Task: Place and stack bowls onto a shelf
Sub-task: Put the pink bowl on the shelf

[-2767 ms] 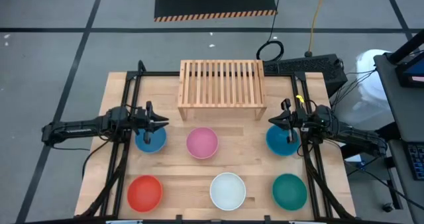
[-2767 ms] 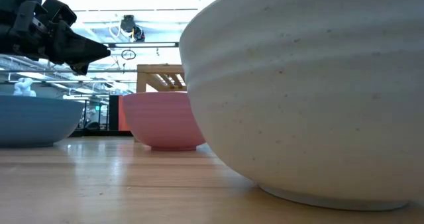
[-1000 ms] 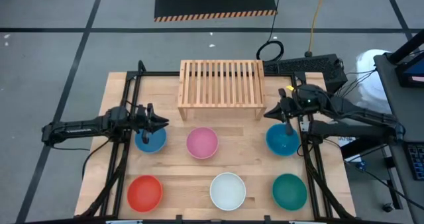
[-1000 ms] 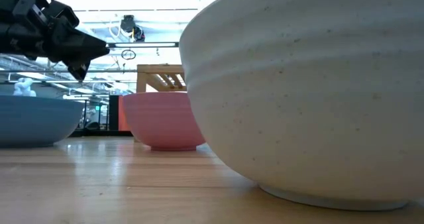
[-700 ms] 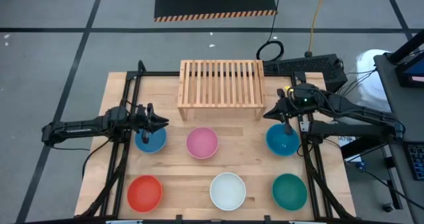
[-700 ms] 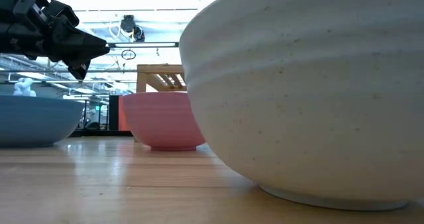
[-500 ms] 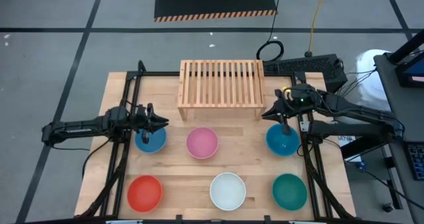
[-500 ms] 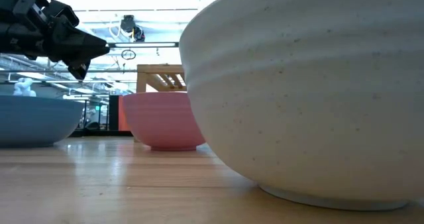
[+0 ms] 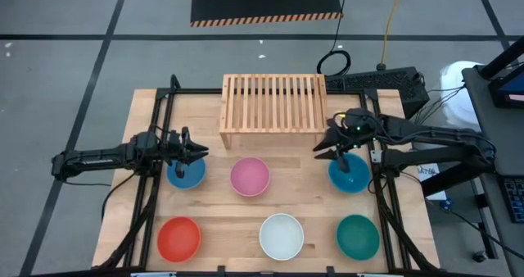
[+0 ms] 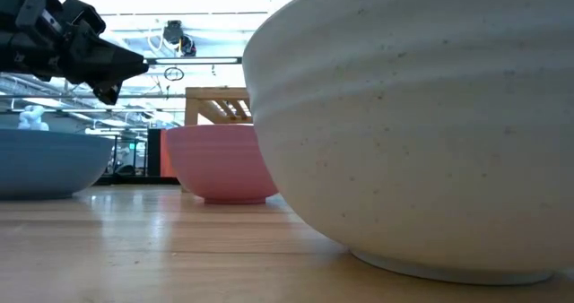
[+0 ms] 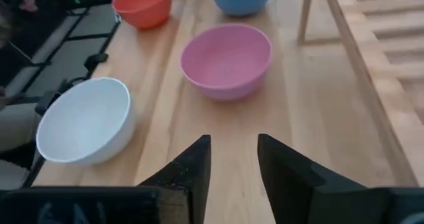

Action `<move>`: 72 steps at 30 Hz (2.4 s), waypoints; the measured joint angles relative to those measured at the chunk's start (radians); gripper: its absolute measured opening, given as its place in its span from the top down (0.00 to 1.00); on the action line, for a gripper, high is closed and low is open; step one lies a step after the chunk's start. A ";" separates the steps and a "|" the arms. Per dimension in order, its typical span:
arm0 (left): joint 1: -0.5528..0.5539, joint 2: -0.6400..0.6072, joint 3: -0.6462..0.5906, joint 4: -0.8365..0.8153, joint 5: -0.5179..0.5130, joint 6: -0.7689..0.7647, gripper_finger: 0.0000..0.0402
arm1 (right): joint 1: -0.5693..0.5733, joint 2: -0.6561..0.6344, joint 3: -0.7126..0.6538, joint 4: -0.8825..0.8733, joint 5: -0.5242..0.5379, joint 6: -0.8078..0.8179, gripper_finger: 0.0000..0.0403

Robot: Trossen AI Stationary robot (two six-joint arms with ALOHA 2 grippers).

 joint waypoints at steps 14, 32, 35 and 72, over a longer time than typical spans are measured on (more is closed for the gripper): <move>0.000 0.000 0.000 -0.049 0.050 0.007 0.78 | 0.120 0.250 0.001 0.368 0.082 -0.037 0.66; 0.000 0.000 0.000 -0.057 0.051 0.028 0.78 | 0.232 0.508 0.104 0.427 0.192 -0.200 0.66; 0.000 0.000 0.000 -0.057 0.051 0.030 0.78 | 0.250 0.541 0.129 0.418 0.193 -0.255 0.66; 0.000 0.000 0.000 -0.041 0.101 0.030 0.78 | 0.332 0.883 0.372 0.345 0.293 -0.544 0.66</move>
